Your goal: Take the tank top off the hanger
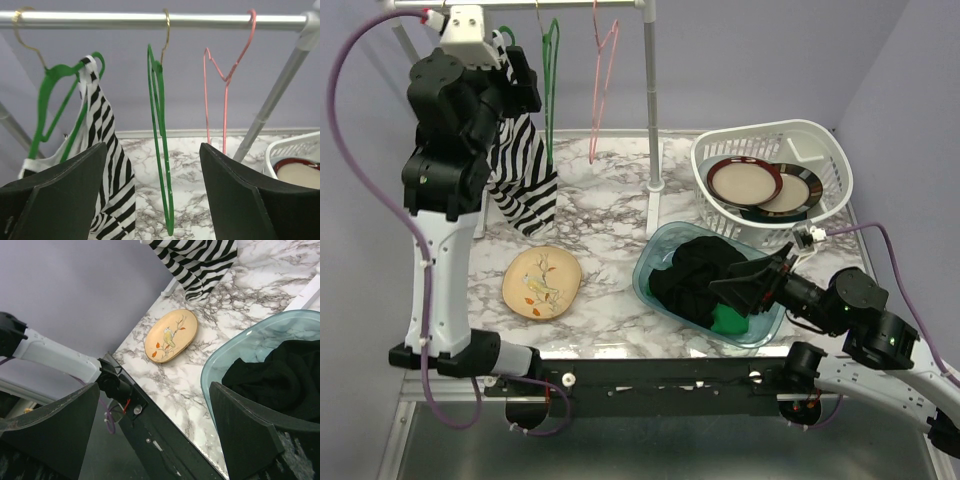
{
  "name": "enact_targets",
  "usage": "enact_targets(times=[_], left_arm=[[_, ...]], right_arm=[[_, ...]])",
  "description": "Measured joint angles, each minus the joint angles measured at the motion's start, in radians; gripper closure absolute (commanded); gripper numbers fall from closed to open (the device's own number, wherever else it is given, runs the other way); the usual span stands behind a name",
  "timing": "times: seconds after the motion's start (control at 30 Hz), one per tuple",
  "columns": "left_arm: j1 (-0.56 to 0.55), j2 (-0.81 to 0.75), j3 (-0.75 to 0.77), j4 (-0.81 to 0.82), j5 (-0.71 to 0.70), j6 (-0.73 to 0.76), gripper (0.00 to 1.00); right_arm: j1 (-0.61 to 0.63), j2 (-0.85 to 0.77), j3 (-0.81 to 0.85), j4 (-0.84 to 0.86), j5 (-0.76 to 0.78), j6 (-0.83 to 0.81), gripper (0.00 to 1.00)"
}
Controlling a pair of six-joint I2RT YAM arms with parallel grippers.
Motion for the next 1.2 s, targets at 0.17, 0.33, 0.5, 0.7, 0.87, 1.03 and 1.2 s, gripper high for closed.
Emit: enact_targets(times=[0.17,0.33,0.5,0.7,0.87,1.03,1.2], left_arm=[[0.019,-0.119,-0.062,0.032,-0.115,0.007,0.16],[0.108,-0.044,0.039,-0.007,-0.134,-0.023,0.21],[0.249,0.109,0.150,-0.076,-0.038,-0.081,0.25],[0.385,0.180,0.132,-0.090,0.082,-0.148,0.27],[0.403,0.186,0.092,-0.015,0.167,-0.161,0.35],[0.408,0.252,0.138,0.014,0.206,-0.157,0.41],[0.408,0.271,0.081,0.041,0.238,-0.151,0.50]], right_arm=[[0.000,0.028,0.004,0.003,-0.023,-0.011,0.01],[0.000,0.038,0.006,0.003,-0.034,-0.027,0.02],[0.000,0.040,0.021,0.002,-0.041,-0.039,0.02],[0.000,0.036,0.042,-0.001,-0.040,-0.058,0.02],[0.000,0.038,0.062,-0.002,-0.040,-0.080,0.02],[0.000,0.044,0.079,0.000,-0.041,-0.091,0.02],[0.000,0.035,0.079,0.000,-0.040,-0.092,0.02]])
